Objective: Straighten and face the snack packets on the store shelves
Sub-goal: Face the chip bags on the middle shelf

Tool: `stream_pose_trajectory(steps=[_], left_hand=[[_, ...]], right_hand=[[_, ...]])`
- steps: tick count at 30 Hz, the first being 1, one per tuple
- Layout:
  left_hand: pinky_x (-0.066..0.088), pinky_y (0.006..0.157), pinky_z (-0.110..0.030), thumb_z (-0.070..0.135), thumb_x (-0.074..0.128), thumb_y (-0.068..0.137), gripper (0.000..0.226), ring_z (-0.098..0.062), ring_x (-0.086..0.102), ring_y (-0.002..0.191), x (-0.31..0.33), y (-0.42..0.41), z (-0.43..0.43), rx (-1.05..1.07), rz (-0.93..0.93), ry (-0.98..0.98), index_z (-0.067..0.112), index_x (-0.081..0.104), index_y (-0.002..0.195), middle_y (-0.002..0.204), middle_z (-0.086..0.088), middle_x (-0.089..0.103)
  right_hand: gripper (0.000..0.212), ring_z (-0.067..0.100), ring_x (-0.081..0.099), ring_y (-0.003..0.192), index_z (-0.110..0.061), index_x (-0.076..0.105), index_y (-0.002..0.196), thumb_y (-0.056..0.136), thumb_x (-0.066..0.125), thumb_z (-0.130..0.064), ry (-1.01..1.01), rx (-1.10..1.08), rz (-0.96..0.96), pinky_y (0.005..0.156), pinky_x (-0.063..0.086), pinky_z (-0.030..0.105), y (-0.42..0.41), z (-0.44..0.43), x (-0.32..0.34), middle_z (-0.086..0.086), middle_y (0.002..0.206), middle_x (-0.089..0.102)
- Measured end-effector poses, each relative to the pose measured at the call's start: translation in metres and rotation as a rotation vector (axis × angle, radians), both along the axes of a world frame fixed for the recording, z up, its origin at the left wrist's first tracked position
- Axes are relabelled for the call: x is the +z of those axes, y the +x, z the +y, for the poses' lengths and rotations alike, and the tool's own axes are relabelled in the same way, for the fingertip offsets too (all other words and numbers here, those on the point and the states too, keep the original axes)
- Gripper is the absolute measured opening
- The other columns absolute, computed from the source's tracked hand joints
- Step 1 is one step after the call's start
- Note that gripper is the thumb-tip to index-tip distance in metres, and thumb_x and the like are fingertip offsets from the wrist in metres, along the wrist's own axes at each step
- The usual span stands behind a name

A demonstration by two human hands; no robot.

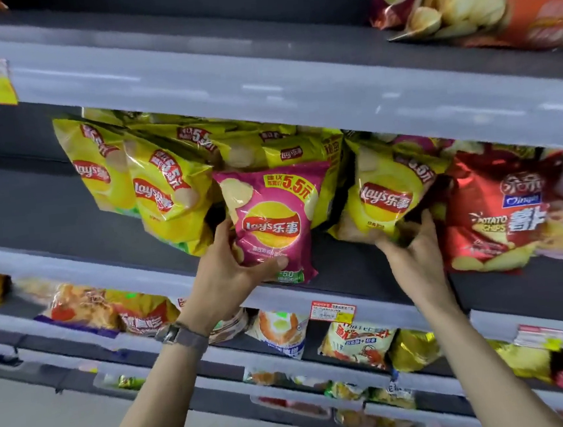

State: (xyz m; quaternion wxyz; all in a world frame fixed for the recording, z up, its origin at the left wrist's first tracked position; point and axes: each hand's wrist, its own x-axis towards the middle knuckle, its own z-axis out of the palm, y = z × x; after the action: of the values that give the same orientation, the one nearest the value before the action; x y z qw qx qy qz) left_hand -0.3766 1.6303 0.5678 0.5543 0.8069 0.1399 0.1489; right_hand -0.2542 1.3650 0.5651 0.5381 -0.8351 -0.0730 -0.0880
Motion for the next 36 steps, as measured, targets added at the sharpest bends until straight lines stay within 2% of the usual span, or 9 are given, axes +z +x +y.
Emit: stream_pose_trajectory(steps=[2, 4, 6, 8, 12, 15, 21, 26, 36], left_hand=[[0.061, 0.097, -0.038, 0.060, 0.098, 0.057, 0.108, -0.006, 0.069, 0.114, -0.003, 0.004, 0.001, -0.007, -0.003, 0.001, 0.033, 0.043, 0.146, 0.128, 0.017, 0.070], [0.060, 0.099, -0.046, 0.070, 0.096, 0.050, 0.107, -0.013, 0.068, 0.117, -0.003, 0.008, 0.000, -0.019, -0.013, 0.006, 0.038, 0.046, 0.139, 0.126, 0.017, 0.070], [0.060, 0.097, -0.048, 0.073, 0.095, 0.048, 0.102, -0.017, 0.068, 0.117, -0.004, 0.012, -0.004, -0.013, -0.029, 0.022, 0.039, 0.047, 0.132, 0.122, 0.017, 0.071], [0.063, 0.091, -0.043, 0.062, 0.100, 0.051, 0.099, -0.011, 0.071, 0.109, -0.004, 0.012, -0.010, -0.009, -0.056, 0.009, 0.035, 0.048, 0.131, 0.117, 0.016, 0.073], [0.064, 0.078, -0.024, 0.031, 0.101, 0.061, 0.096, 0.003, 0.073, 0.099, -0.005, 0.009, -0.020, -0.019, -0.116, -0.088, 0.024, 0.046, 0.139, 0.115, 0.015, 0.072], [0.063, 0.087, -0.030, 0.027, 0.101, 0.062, 0.099, -0.004, 0.073, 0.107, -0.005, 0.002, -0.023, -0.007, -0.188, -0.139, 0.025, 0.045, 0.142, 0.122, 0.012, 0.071], [0.062, 0.090, -0.055, 0.023, 0.101, 0.066, 0.085, -0.023, 0.074, 0.113, -0.004, -0.022, -0.007, 0.100, -0.333, -0.245, 0.025, 0.051, 0.135, 0.124, 0.001, 0.073], [0.066, 0.075, -0.033, 0.006, 0.090, 0.067, 0.077, -0.019, 0.077, 0.105, 0.007, -0.056, 0.013, 0.165, -0.404, -0.365, 0.013, 0.051, 0.134, 0.115, -0.001, 0.076], [0.064, 0.072, -0.027, 0.006, 0.088, 0.069, 0.076, -0.020, 0.077, 0.102, 0.020, -0.102, 0.031, 0.226, -0.430, -0.361, 0.015, 0.052, 0.135, 0.117, -0.003, 0.076]], right_hand=[[0.081, 0.019, 0.049, 0.130, -0.028, 0.043, 0.148, 0.082, 0.082, -0.052, -0.015, 0.013, 0.037, 0.115, 0.037, 0.041, 0.005, 0.001, 0.000, -0.012, 0.131, 0.053], [0.091, 0.022, 0.048, 0.136, -0.031, 0.044, 0.148, 0.073, 0.084, -0.065, -0.018, 0.001, 0.080, 0.117, 0.037, 0.048, 0.014, 0.002, 0.003, -0.013, 0.137, 0.054], [0.099, 0.009, 0.056, 0.124, -0.029, 0.040, 0.150, 0.070, 0.089, -0.059, 0.065, 0.023, 0.130, 0.109, 0.042, 0.038, 0.022, 0.005, 0.007, -0.015, 0.132, 0.059], [0.094, -0.001, 0.058, 0.107, -0.023, 0.036, 0.149, 0.075, 0.092, -0.037, 0.146, 0.049, 0.179, 0.099, 0.040, 0.029, 0.027, 0.009, 0.011, -0.019, 0.118, 0.058], [0.086, 0.014, 0.066, 0.112, -0.025, 0.051, 0.136, 0.065, 0.099, -0.030, 0.138, 0.041, 0.218, 0.094, 0.049, 0.032, 0.031, 0.010, 0.011, -0.014, 0.114, 0.069], [0.064, 0.013, 0.070, 0.106, -0.032, 0.064, 0.117, 0.063, 0.099, -0.032, 0.130, 0.069, 0.221, 0.093, 0.053, 0.033, 0.026, 0.007, 0.010, -0.011, 0.110, 0.076], [0.068, 0.010, 0.072, 0.104, -0.027, 0.066, 0.124, 0.065, 0.098, -0.031, 0.206, 0.061, 0.186, 0.092, 0.054, 0.032, 0.000, 0.002, 0.004, -0.011, 0.110, 0.077], [0.059, 0.009, 0.074, 0.099, -0.024, 0.068, 0.121, 0.069, 0.096, -0.022, 0.225, 0.152, 0.148, 0.085, 0.055, 0.026, -0.021, 0.021, 0.009, -0.010, 0.104, 0.079], [0.066, 0.001, 0.069, 0.102, -0.037, 0.058, 0.126, 0.071, 0.095, -0.034, 0.098, 0.337, 0.043, 0.086, 0.057, 0.028, -0.055, 0.111, -0.001, -0.017, 0.112, 0.074]])
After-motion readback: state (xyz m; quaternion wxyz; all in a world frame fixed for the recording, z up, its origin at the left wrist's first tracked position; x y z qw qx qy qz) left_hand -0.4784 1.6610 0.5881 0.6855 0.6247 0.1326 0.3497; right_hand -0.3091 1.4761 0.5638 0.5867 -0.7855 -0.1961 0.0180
